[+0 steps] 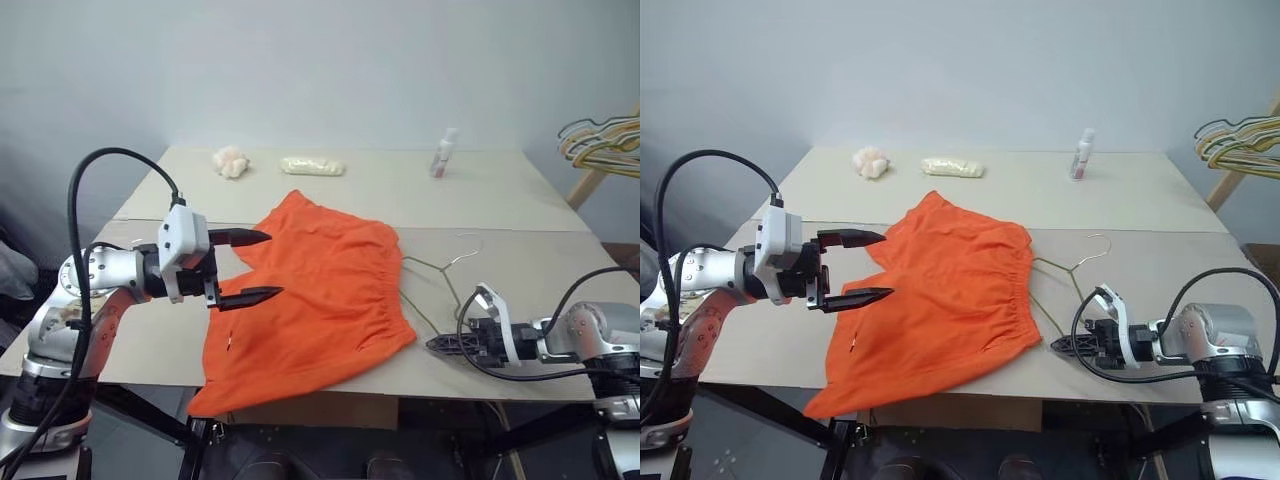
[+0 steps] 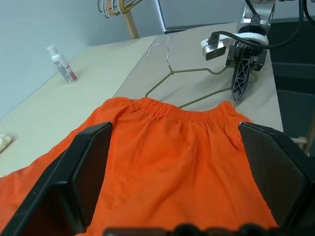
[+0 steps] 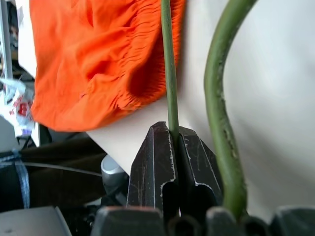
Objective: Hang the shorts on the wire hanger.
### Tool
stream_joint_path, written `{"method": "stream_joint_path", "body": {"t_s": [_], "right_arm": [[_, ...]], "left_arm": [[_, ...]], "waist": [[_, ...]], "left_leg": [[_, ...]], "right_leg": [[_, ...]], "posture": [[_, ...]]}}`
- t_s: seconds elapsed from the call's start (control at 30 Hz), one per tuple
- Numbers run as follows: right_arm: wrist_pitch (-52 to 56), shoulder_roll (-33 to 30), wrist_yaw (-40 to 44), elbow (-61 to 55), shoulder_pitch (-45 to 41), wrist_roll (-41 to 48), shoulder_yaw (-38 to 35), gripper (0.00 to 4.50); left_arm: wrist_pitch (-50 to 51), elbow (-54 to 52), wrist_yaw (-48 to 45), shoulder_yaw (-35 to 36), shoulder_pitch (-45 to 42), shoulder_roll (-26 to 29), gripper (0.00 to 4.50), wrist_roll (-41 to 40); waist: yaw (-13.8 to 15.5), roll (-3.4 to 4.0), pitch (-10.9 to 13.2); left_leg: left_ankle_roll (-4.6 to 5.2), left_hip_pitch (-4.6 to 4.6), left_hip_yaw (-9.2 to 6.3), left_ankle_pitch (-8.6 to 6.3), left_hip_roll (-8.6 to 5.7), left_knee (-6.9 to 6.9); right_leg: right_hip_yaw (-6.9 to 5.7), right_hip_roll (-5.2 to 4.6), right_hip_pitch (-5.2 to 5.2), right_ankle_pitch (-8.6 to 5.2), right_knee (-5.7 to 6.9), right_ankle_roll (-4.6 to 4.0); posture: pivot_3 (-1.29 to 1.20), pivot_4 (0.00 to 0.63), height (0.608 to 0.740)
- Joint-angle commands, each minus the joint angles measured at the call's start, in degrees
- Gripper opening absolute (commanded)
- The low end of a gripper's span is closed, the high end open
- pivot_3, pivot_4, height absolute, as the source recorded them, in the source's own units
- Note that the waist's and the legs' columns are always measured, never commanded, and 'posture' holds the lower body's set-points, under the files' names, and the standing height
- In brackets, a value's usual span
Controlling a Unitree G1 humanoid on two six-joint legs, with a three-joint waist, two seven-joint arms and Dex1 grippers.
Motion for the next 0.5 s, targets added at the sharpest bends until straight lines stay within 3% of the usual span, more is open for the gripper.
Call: {"method": "stream_joint_path", "body": {"t_s": [0.03, 0.13, 0.3, 0.5], "right_arm": [[0.14, -3.91, 5.72, -3.99, 1.92, 3.57, -0.83, 0.0], [-1.42, -6.12, 7.41, -3.34, 3.15, 3.06, -0.86, 0.0], [-2.58, -4.82, 4.59, 3.2, 0.86, 2.75, -7.56, 0.0], [-0.17, -5.44, 6.63, -4.45, 4.03, 5.66, -6.28, 0.0]], "left_arm": [[-1.27, -0.86, 0.4, 1.28, -0.79, 0.59, 4.44, 0.14], [-1.3, -1.1, 0.55, 1.58, -0.32, 0.79, 4.44, 0.23], [-1.2, -1.58, 0.85, 1.79, 0.19, 0.97, 4.44, 0.18], [-1.2, -0.94, 0.5, 1.79, -0.24, 1.48, 4.44, 0.24]], "waist": [[0.21, 0.0, 0.0], [0.2, 0.0, 0.0], [-0.23, -0.01, 0.0], [-0.1, -0.01, 0.0]], "left_leg": [[0.0, -0.02, 0.0, 0.0, 0.0, 0.0], [0.0, -0.01, 0.0, 0.0, 0.0, 0.0], [0.0, 0.16, 0.05, 0.0, 0.05, -0.02], [0.0, 0.07, 0.04, 0.0, 0.06, -0.02]], "right_leg": [[-0.01, 0.0, 0.0, 0.0, 0.0, 0.0], [-0.01, -0.01, 0.0, 0.0, 0.0, 0.0], [0.02, 0.07, 0.11, 0.0, 0.02, 0.0], [0.01, 0.06, 0.02, 0.0, 0.04, 0.0]], "posture": [[-0.05, 0.0, 0.74], [-0.04, 0.0, 0.74], [-0.04, 0.0, 0.74], [-0.05, 0.0, 0.74]]}}
